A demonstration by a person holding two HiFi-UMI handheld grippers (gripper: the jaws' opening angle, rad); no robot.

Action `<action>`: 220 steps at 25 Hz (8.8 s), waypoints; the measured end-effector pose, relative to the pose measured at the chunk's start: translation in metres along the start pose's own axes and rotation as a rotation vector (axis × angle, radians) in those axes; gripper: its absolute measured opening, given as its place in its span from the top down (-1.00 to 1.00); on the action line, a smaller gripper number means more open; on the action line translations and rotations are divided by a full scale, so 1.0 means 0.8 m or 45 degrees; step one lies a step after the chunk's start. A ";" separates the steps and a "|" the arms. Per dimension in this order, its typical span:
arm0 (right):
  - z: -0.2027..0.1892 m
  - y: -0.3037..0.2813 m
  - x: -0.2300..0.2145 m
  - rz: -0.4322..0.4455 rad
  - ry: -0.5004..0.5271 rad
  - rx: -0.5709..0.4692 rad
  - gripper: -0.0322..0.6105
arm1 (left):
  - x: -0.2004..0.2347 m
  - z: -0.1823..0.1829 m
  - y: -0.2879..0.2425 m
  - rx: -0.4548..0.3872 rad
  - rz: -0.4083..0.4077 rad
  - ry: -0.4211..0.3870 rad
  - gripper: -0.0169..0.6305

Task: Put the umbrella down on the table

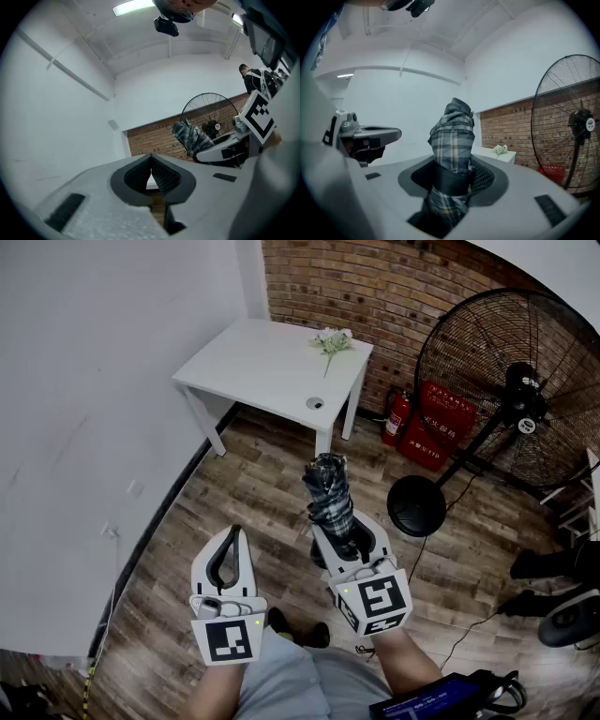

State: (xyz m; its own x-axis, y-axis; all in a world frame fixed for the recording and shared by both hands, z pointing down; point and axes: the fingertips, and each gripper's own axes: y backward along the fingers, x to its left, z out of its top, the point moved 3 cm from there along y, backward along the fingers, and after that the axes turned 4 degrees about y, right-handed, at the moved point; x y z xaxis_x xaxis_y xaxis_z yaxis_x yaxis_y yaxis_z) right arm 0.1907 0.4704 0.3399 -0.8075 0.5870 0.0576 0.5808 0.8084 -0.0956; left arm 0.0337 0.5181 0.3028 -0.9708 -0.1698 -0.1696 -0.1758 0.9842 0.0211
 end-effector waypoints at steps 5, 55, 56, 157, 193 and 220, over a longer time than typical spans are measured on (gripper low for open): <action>-0.005 0.003 -0.010 -0.004 -0.009 -0.006 0.32 | -0.006 -0.005 -0.004 0.007 0.013 0.015 0.92; 0.031 -0.394 -0.072 -0.110 0.002 -0.014 0.30 | 0.239 -0.067 -0.336 -0.031 -0.073 0.031 0.92; 0.030 -0.398 -0.074 -0.112 0.000 -0.011 0.30 | 0.240 -0.070 -0.340 -0.028 -0.077 0.033 0.92; -0.121 -0.974 -0.350 -0.041 -0.045 0.520 0.29 | 0.430 -0.265 -0.948 0.300 -0.154 0.092 0.92; -0.232 -1.003 -0.343 0.012 -0.097 0.882 0.25 | 0.446 -0.301 -0.961 0.372 -0.166 0.089 0.92; -0.016 -0.920 -0.351 -0.044 0.026 0.275 0.61 | 0.426 -0.137 -0.897 0.062 -0.037 0.053 0.92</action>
State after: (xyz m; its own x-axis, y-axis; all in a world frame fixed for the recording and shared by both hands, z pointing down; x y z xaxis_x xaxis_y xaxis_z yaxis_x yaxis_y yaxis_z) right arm -0.0091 -0.2888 0.4067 -0.8229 0.5619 0.0845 0.5158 0.8011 -0.3035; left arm -0.1892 -0.2519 0.3381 -0.9716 -0.1991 -0.1281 -0.1966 0.9800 -0.0314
